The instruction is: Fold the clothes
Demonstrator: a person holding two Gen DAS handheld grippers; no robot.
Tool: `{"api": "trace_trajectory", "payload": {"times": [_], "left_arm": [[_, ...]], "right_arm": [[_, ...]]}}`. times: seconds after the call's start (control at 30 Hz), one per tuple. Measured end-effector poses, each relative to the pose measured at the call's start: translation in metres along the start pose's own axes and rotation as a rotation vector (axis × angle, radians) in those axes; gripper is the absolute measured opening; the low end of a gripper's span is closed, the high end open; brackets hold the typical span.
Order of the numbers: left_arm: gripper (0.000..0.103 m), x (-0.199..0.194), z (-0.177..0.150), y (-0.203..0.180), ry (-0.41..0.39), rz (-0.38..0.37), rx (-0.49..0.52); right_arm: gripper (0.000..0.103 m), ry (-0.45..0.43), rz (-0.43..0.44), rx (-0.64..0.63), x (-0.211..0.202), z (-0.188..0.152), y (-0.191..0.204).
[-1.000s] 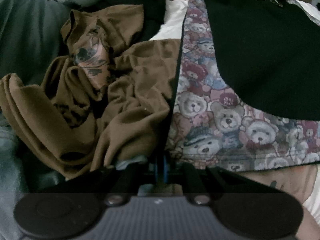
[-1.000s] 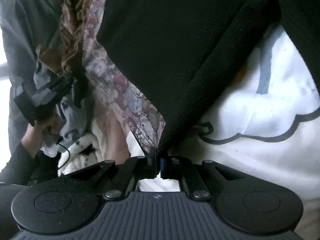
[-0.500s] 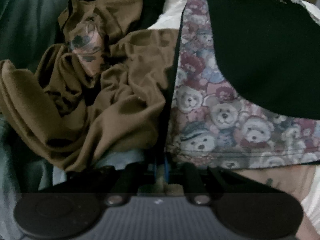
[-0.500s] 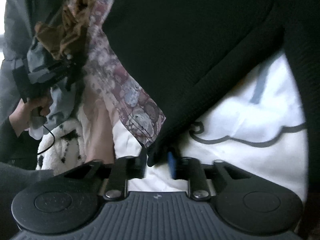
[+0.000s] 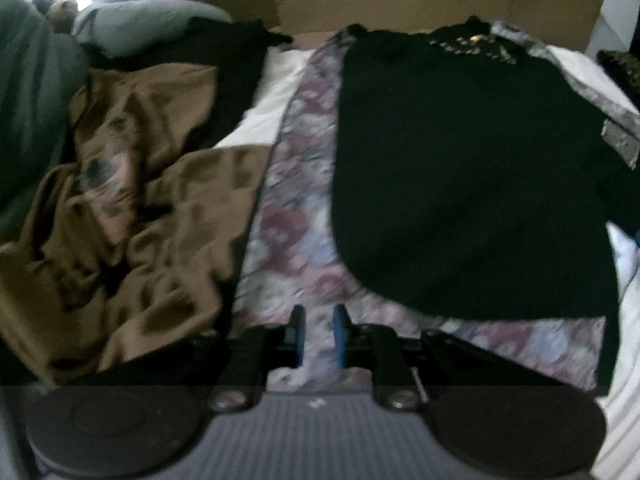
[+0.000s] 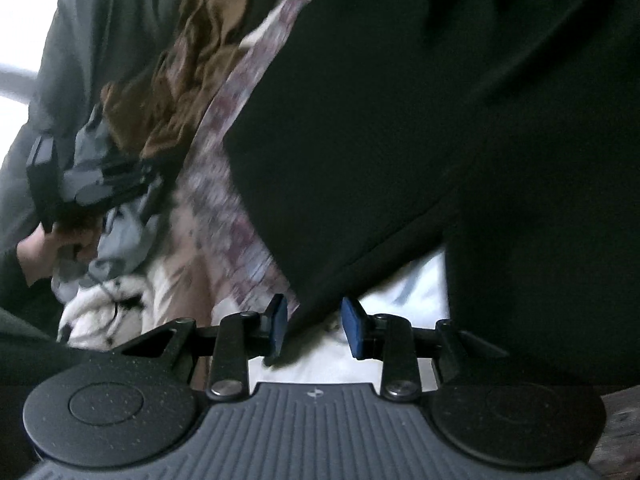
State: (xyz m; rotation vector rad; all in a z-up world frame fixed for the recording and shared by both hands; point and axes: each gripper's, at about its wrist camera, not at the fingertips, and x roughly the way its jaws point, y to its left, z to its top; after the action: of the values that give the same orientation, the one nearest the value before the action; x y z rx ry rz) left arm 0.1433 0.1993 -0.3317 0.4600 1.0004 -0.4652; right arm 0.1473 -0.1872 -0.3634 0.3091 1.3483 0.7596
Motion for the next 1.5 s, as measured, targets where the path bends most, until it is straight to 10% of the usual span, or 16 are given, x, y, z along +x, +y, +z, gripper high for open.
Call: {"api": "trace_trajectory", "payload": {"times": [0.67,1.5], "left_arm": [[0.029,0.048,0.047,-0.098,-0.044,-0.167,0.068],[0.034,0.033,-0.014,-0.111,0.055,-0.264,0.077]], "right_arm": [[0.038,-0.385,-0.432,0.047,-0.096,-0.002,-0.073],[0.042,-0.083,-0.717,-0.041,-0.065,-0.073,-0.096]]}}
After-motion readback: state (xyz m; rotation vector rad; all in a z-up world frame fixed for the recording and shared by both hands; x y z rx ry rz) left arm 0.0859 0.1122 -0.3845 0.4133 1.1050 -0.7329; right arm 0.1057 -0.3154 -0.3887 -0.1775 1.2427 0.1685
